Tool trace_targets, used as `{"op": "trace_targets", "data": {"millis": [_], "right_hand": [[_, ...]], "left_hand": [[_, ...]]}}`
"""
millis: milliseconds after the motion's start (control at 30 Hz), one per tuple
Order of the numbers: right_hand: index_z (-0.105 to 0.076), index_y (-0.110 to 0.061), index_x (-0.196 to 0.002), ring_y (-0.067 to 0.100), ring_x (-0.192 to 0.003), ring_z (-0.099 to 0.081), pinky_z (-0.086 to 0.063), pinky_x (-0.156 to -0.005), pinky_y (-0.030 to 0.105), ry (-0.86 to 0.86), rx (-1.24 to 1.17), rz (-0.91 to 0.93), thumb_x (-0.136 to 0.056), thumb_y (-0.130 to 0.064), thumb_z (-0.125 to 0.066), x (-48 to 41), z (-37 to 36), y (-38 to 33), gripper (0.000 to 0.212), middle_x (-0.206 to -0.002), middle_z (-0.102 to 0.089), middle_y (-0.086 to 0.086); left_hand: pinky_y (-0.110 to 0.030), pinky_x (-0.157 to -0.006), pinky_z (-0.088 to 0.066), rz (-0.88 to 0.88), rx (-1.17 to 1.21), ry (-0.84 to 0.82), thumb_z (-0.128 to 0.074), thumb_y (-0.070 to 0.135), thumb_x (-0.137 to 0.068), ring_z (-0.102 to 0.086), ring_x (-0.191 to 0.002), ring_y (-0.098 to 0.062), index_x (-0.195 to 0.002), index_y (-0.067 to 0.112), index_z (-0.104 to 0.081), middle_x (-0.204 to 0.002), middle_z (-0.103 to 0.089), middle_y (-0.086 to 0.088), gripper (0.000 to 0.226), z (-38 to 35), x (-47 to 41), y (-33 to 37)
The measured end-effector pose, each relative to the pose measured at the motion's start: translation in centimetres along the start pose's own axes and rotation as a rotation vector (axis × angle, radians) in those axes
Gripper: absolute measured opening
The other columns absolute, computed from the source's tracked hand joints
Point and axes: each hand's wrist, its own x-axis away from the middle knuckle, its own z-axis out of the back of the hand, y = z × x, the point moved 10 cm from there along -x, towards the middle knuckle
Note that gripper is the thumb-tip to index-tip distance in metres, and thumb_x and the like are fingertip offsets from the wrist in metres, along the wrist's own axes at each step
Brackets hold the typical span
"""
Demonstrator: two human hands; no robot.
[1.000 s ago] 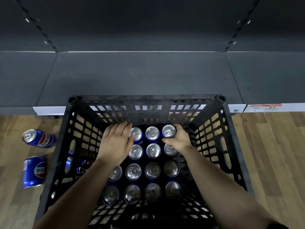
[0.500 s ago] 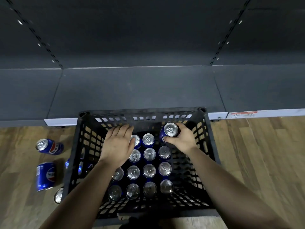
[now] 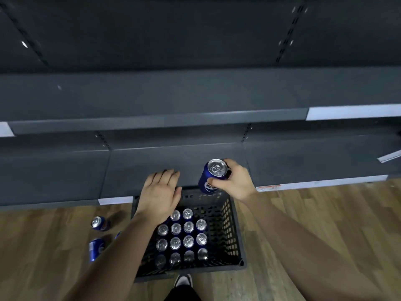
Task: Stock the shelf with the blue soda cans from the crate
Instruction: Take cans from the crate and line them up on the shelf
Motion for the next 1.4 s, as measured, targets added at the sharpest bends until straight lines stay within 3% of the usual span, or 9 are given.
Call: {"op": "trace_targets", "data": {"millis": [167,333,600,733,1000,1200,1400], "right_hand": [[-0.064,-0.027,-0.101,0.000,-0.085,-0.067,-0.050,-0.076,0.015,0.015,-0.051,0.044,-0.064,-0.030,-0.087,2.2,7.2,-10.4,0.044,-0.093,-0.071,-0.013],[-0.065,-0.019,-0.102,0.005,-0.084,-0.068,-0.054,-0.076,0.020,0.064,-0.078,0.109,-0.067,-0.028,-0.086,3.5,13.0,-19.2,0.041,-0.091,-0.072,-0.008],[-0.062,-0.022,-0.090,0.007,-0.080,-0.066,-0.050,-0.069,0.018,0.186,-0.054,0.263,-0.072,-0.030,-0.082,3.9,20.1,-31.3,0.028,-0.086,-0.070,-0.008],[-0.061,-0.022,-0.094,0.006,-0.083,-0.064,-0.047,-0.069,0.016,0.244,-0.026,0.324,-0.075,-0.030,-0.079,3.1,22.5,-36.3,0.027,-0.087,-0.068,-0.010],[-0.063,-0.018,-0.099,0.008,-0.085,-0.064,-0.046,-0.067,0.016,0.328,-0.042,0.358,-0.077,-0.034,-0.076,-1.0,24.7,-43.4,0.031,-0.093,-0.068,-0.006],[-0.062,-0.017,-0.108,0.008,-0.091,-0.065,-0.053,-0.075,0.023,0.363,-0.110,0.326,-0.076,-0.036,-0.076,-4.8,25.3,-46.1,0.040,-0.102,-0.068,-0.005],[-0.061,-0.022,-0.106,0.002,-0.088,-0.063,-0.046,-0.066,0.014,0.389,-0.171,0.301,-0.077,-0.035,-0.076,-7.5,25.0,-46.9,0.034,-0.099,-0.067,-0.009]], "left_hand": [[-0.039,-0.097,-0.038,-0.009,0.002,0.081,-0.033,0.036,-0.090,-0.060,-0.104,-0.026,-0.121,0.008,-0.062,-0.116,-0.065,-0.007,0.051,12.0,-1.8,1.3],[-0.042,-0.099,-0.041,-0.020,-0.020,0.148,-0.032,0.037,-0.090,-0.060,-0.108,-0.026,-0.123,0.008,-0.061,-0.119,-0.064,-0.007,0.052,21.5,-3.4,1.7],[-0.039,-0.104,-0.028,-0.035,-0.045,0.311,-0.032,0.036,-0.090,-0.060,-0.111,-0.027,-0.124,0.007,-0.060,-0.121,-0.064,-0.009,0.052,32.5,-6.9,0.7],[-0.043,-0.104,-0.038,-0.056,-0.091,0.332,-0.030,0.036,-0.090,-0.059,-0.115,-0.026,-0.125,0.008,-0.061,-0.125,-0.063,-0.009,0.055,36.1,-8.8,-0.1],[-0.046,-0.104,-0.038,-0.061,-0.155,0.363,-0.034,0.038,-0.090,-0.057,-0.116,-0.028,-0.127,0.008,-0.059,-0.126,-0.061,-0.010,0.053,40.6,-13.5,-4.5],[-0.047,-0.104,-0.037,-0.019,-0.165,0.355,-0.049,0.034,-0.091,-0.055,-0.119,-0.029,-0.128,0.008,-0.057,-0.128,-0.060,-0.011,0.046,41.1,-16.4,-8.0],[-0.046,-0.106,-0.033,0.022,-0.127,0.344,-0.053,0.032,-0.093,-0.052,-0.122,-0.028,-0.132,0.010,-0.055,-0.132,-0.057,-0.009,0.045,41.0,-19.0,-10.5]]}}
